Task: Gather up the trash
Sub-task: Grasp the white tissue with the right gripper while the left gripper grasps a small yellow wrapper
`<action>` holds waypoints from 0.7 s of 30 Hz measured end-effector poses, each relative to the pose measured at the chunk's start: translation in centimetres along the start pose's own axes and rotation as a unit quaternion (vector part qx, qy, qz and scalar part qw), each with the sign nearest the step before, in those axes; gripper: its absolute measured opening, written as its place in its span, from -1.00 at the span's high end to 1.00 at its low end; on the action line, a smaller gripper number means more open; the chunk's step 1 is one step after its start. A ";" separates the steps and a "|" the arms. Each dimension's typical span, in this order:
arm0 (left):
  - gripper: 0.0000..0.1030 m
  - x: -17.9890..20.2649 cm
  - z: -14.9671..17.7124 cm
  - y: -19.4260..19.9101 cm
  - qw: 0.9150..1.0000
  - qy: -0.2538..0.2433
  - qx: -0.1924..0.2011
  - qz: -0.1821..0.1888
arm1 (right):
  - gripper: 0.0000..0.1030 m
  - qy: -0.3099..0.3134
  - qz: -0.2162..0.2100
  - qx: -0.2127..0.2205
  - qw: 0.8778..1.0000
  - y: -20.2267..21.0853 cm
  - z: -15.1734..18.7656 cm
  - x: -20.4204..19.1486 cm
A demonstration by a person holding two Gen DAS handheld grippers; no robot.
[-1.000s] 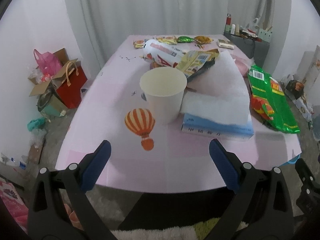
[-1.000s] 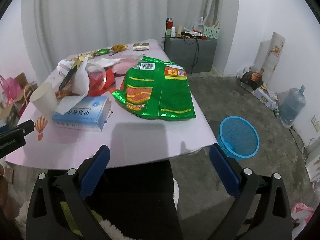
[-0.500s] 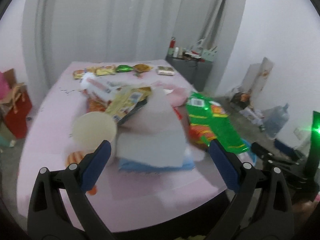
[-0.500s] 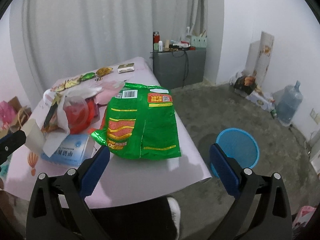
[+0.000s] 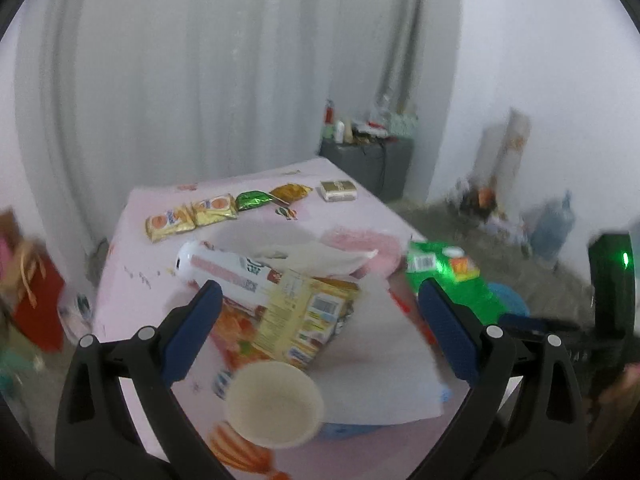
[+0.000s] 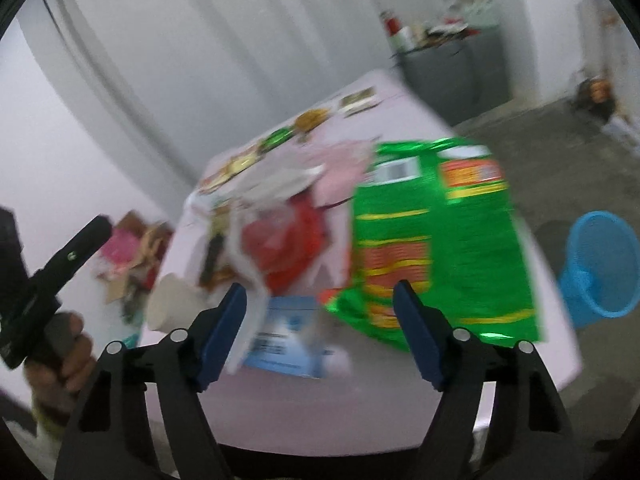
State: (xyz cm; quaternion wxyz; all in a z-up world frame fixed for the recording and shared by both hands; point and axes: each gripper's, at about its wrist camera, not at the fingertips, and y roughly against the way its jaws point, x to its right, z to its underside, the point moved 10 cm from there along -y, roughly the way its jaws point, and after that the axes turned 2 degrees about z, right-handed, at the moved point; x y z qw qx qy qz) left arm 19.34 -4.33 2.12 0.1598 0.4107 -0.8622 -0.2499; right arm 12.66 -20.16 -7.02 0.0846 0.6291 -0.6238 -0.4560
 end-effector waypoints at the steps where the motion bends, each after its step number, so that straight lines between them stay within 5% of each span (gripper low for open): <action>1: -0.80 0.1 0.2 -0.9 0.999 -0.027 -0.022 -0.002 | -0.30 0.001 -0.011 -0.008 1.000 -0.5 0.1 -0.8; 4: -0.35 0.2 1.7 -3.5 0.991 -0.094 -0.089 -0.014 | -0.08 0.000 -0.040 -0.036 0.999 -2.5 0.1 -2.2; 7: -0.12 0.5 3.9 -5.3 0.981 -0.113 -0.159 0.007 | 0.02 0.001 -0.055 -0.057 0.997 -4.3 0.0 -3.0; 12: -0.12 1.5 5.0 -7.0 0.967 -0.166 -0.194 0.016 | 0.12 0.004 -0.067 -0.079 0.995 -6.0 -0.4 -3.3; 21: 0.04 1.8 6.1 -9.7 0.940 -0.250 -0.228 -0.042 | 0.29 0.022 -0.087 -0.121 0.989 -8.7 0.1 -3.7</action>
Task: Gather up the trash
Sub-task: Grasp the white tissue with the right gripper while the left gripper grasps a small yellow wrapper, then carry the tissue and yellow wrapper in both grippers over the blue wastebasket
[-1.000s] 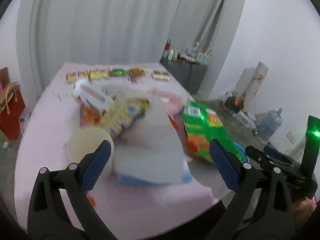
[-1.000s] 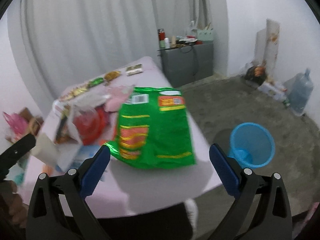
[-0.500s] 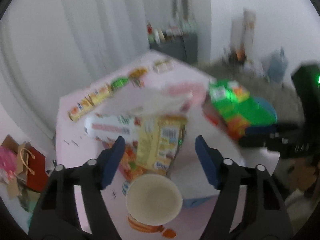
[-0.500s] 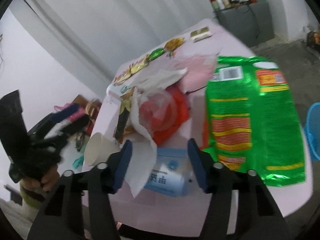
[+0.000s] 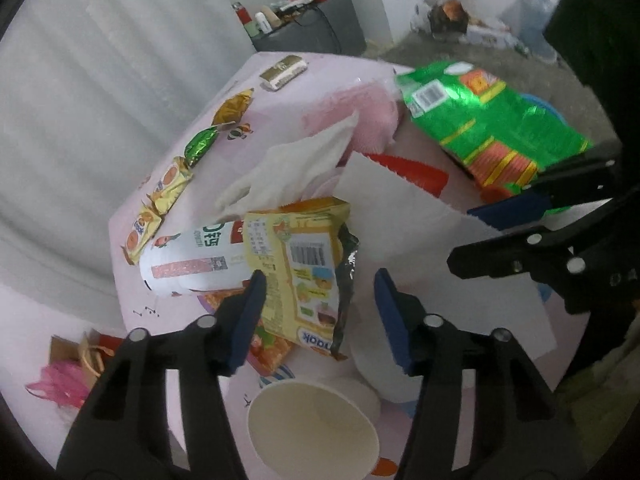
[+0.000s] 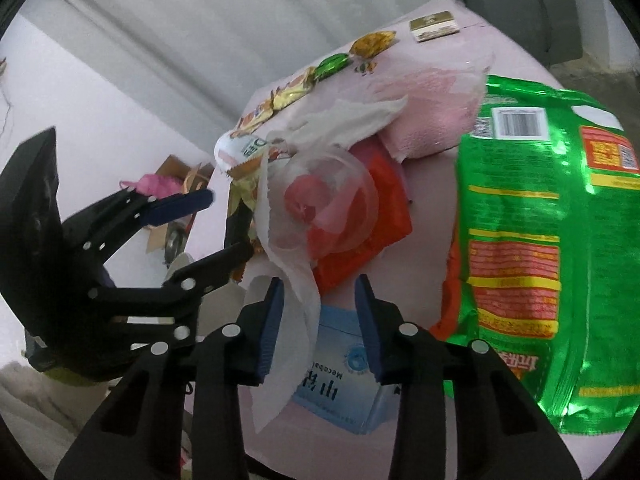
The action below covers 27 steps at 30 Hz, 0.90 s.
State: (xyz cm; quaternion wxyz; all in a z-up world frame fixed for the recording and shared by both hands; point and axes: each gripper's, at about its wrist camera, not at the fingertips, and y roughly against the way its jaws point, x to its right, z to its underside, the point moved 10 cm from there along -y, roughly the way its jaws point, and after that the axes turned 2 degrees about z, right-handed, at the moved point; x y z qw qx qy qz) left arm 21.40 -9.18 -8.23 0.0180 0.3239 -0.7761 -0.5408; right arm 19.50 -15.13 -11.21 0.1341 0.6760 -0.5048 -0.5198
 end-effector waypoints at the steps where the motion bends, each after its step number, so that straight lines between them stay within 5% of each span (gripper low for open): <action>1: 0.15 0.0 0.0 -0.2 1.000 -0.002 -0.003 -0.002 | 0.31 0.005 0.000 -0.003 1.000 -0.3 -0.1 0.0; 7: 0.80 -1.1 -0.1 0.1 1.000 0.023 0.005 -0.005 | 0.87 0.028 0.000 -0.007 1.000 -0.8 0.1 -0.8; 10: 0.98 -2.1 -0.3 1.2 0.999 0.047 0.023 -0.007 | 0.93 0.043 0.000 0.008 0.999 -0.2 -0.2 -1.4; 17: 1.00 -4.1 -1.1 4.7 0.993 0.087 0.077 -0.023 | 0.98 0.068 -0.023 0.046 0.996 2.3 -0.7 -3.9; 27: 1.00 -5.7 -4.2 13.1 0.971 0.151 0.185 -0.029 | 0.98 0.067 -0.066 0.133 0.987 9.6 -2.3 -6.0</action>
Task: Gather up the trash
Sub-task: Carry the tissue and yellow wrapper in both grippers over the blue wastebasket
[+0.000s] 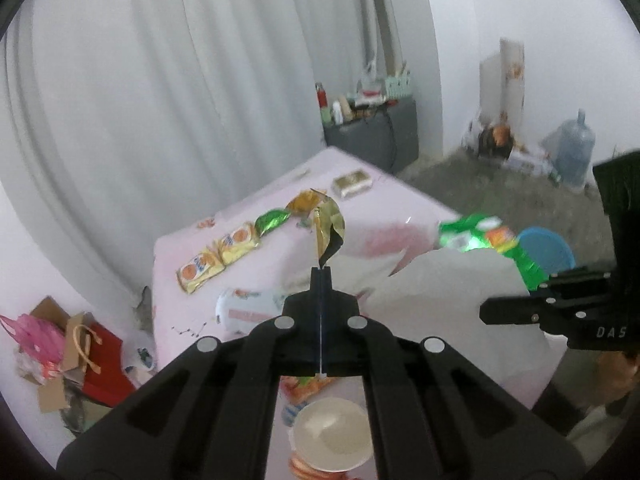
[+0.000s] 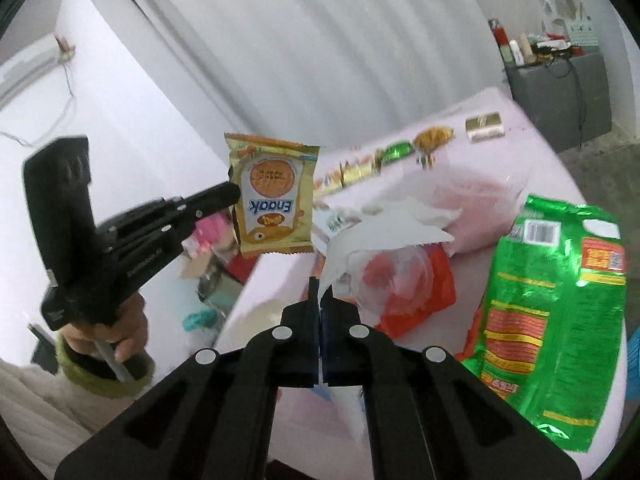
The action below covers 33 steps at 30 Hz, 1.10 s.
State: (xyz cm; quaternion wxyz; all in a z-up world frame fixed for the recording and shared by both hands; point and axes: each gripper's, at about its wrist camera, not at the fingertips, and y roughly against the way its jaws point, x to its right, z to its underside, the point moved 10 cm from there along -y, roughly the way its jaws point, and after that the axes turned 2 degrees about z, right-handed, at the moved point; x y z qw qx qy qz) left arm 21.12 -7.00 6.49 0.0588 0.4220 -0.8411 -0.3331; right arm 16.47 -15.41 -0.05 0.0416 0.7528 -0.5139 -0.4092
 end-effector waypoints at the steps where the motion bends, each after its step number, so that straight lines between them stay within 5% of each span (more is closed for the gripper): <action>1: 1.00 0.4 -0.4 0.3 1.000 0.004 0.006 0.007 | 0.98 -0.004 -0.002 0.015 1.000 1.3 -0.3 0.0; 5: 1.00 4.0 -2.3 1.2 0.998 0.016 0.028 0.054 | 0.98 -0.020 0.016 0.065 0.998 5.8 -1.0 1.2; 12: 1.00 17.2 -5.6 -0.1 0.982 -0.017 0.036 0.183 | 0.98 -0.098 0.101 0.139 0.980 14.7 0.6 8.4; 18: 1.00 30.9 -7.9 -4.9 0.957 -0.075 -0.025 0.280 | 0.98 -0.254 0.171 0.191 0.933 23.2 4.8 19.3; 22: 1.00 39.1 -8.8 -9.4 0.940 -0.120 -0.072 0.311 | 0.98 -0.333 0.209 0.214 0.894 26.5 7.2 26.5; 28: 1.00 48.6 -9.2 -18.1 0.921 -0.137 -0.138 0.337 | 0.98 -0.395 0.261 0.204 0.857 26.2 8.9 36.0; 33: 1.00 53.6 -7.7 -25.5 0.904 -0.126 -0.212 0.349 | 0.98 -0.473 0.253 0.204 0.819 25.0 11.2 43.7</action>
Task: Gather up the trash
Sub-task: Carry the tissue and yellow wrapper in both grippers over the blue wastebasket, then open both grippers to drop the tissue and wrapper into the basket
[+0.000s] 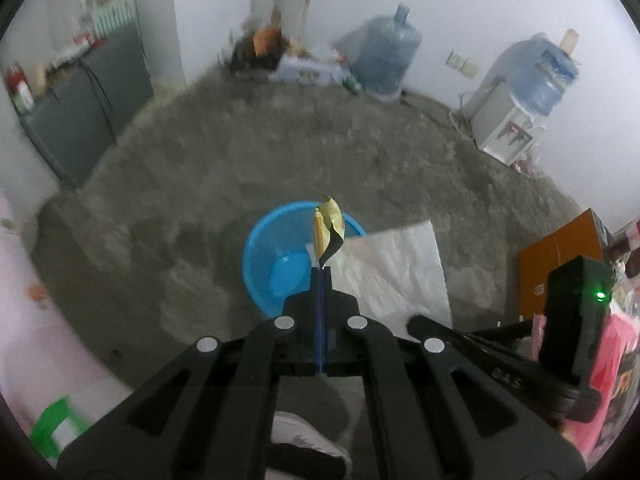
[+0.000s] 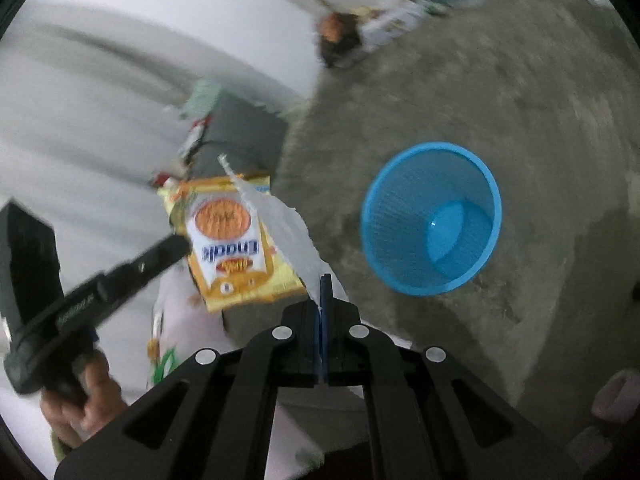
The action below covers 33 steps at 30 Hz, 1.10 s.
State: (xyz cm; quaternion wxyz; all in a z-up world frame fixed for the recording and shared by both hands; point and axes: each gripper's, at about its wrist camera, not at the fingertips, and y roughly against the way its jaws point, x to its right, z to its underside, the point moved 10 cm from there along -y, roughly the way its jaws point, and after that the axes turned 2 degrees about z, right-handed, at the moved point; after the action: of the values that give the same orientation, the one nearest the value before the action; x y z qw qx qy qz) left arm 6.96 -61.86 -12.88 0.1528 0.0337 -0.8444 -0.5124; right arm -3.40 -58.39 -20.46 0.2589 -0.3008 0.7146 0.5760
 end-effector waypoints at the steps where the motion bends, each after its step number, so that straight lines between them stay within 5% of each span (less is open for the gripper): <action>1: 1.00 -0.5 -0.7 -2.1 1.000 0.011 -0.012 0.002 | 0.98 -0.024 -0.002 -0.004 1.000 -1.5 -0.7 1.3; 9: 1.00 -2.6 -2.6 -10.2 0.997 0.048 -0.059 0.009 | 0.93 -0.137 0.009 0.000 0.991 -10.0 -6.1 6.8; 11: 0.58 -2.7 -2.4 -11.8 0.995 0.061 -0.075 0.009 | 0.67 -0.159 0.009 -0.004 0.987 -11.9 -6.9 8.2; 13: 0.37 -2.9 -2.5 -12.4 0.995 0.075 -0.069 0.008 | 0.22 -0.187 0.018 -0.012 0.982 -13.3 -7.0 9.6; 17: 0.16 -2.0 -2.2 -11.6 0.996 0.069 -0.057 0.019 | 0.03 -0.196 0.037 -0.008 0.980 -14.0 -7.3 11.0; 26: 0.02 -1.1 -2.6 -3.3 0.999 0.037 0.010 0.022 | -0.01 -0.127 0.052 0.008 0.990 -9.4 -5.8 7.4; 33: -0.30 -0.5 -0.5 8.9 0.995 -0.004 0.091 0.028 | -0.43 0.028 0.092 0.053 0.994 -0.7 -2.4 0.2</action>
State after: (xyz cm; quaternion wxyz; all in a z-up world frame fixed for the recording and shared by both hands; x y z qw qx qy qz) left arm 8.43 -57.98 -5.02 0.1599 0.0214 -0.8886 -0.4293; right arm -3.09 -60.86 -20.63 0.2001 -0.2354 0.7758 0.5501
